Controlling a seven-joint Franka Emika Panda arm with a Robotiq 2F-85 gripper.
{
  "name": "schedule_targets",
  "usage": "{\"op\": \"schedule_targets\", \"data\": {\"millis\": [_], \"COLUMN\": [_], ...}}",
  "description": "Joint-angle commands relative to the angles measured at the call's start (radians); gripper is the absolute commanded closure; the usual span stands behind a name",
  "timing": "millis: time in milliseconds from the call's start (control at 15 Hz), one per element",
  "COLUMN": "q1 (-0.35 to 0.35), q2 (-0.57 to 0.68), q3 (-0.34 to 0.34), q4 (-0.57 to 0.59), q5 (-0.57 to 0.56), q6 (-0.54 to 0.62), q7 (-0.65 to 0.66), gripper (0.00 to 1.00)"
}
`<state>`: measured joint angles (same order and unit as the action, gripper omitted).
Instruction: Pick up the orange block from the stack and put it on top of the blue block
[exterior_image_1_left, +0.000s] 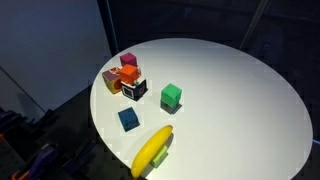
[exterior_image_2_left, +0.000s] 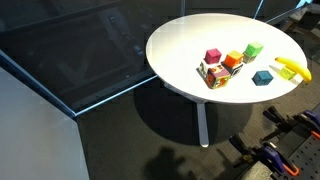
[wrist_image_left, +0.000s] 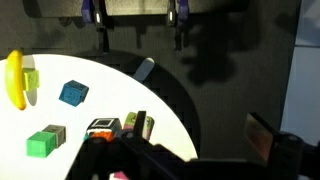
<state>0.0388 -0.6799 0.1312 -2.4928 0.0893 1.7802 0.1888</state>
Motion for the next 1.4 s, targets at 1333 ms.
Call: {"op": "schedule_targets", "data": {"millis": [1333], "q1": [-0.113], "q2": [0.453], "q3": [-0.185], "q4": [0.194], "q5": [-0.171], "q6": [0.351], "q7": [-0.215], "gripper": [0.00]}}
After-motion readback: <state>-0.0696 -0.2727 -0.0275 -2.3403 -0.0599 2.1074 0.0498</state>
